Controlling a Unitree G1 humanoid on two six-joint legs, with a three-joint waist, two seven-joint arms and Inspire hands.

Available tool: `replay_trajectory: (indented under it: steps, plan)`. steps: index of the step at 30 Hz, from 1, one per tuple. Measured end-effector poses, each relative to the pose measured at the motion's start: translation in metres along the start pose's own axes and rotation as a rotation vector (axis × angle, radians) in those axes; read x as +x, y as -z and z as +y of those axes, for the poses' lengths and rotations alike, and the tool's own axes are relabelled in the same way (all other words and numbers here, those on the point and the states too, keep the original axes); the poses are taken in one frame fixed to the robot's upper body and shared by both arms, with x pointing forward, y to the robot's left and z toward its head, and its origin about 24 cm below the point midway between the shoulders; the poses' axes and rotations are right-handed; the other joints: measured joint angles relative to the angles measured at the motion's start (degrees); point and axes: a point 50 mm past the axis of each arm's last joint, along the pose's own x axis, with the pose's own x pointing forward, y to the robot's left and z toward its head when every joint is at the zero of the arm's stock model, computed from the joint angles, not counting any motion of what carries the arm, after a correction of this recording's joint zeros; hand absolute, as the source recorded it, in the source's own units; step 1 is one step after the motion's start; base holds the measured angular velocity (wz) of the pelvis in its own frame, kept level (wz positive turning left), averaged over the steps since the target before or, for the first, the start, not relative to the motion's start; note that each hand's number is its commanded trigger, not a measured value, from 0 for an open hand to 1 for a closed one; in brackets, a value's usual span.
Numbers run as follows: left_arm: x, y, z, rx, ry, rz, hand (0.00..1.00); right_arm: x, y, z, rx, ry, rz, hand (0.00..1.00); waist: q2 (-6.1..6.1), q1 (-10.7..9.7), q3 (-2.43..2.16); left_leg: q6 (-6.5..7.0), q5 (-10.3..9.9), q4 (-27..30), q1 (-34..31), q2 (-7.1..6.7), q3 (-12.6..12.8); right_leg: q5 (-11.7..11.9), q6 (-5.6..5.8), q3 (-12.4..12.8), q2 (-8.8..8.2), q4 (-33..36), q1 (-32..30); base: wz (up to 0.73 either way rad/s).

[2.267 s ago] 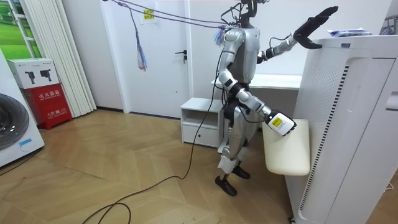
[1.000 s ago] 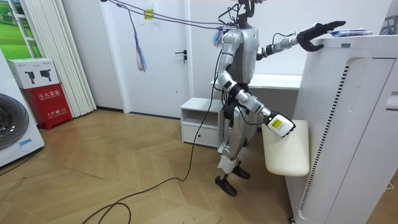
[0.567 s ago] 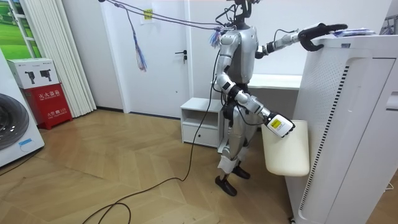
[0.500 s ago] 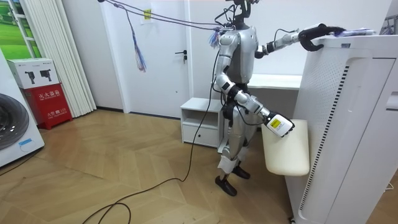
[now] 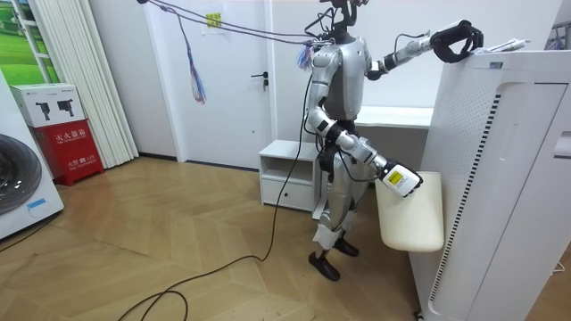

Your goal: Pick garbage

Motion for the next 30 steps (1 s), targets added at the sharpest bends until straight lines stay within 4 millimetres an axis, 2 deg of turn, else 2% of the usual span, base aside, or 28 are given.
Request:
replay_trajectory:
  steps: [19, 26, 30]
  plan:
    - [0.0012, 0.0009, 0.0043, 0.002, 0.008, 0.015, 1.00, 0.0005, 0.0006, 0.0001, 0.001, -0.005, 0.015, 1.00, -0.50, 0.0, 0.03, -0.04, 0.0, 0.1, 0.2, 0.03, 0.2, -0.1, -0.08, 0.1, -0.03, 0.1, 0.0, 0.00]
    - [0.0014, 0.0023, 0.0051, -0.158, 0.008, 0.024, 1.00, 0.0008, -0.0023, 0.0000, 0.007, -0.008, 0.003, 1.00, -1.24, -0.4, -0.03, -0.04, 0.0, 0.3, -0.4, 0.02, 0.1, -0.1, -0.08, -0.4, -0.10, -0.3, 0.0, 0.03]
    - [0.0018, -0.0037, 0.0073, -0.193, 0.006, 0.009, 1.00, 0.0008, -0.0037, -0.0014, -0.002, -0.009, -0.001, 1.00, -1.39, -0.2, -0.08, -0.04, 0.0, 0.2, -0.6, -0.05, 0.0, -0.1, -0.05, -0.7, -0.23, -0.5, 0.1, 0.02]
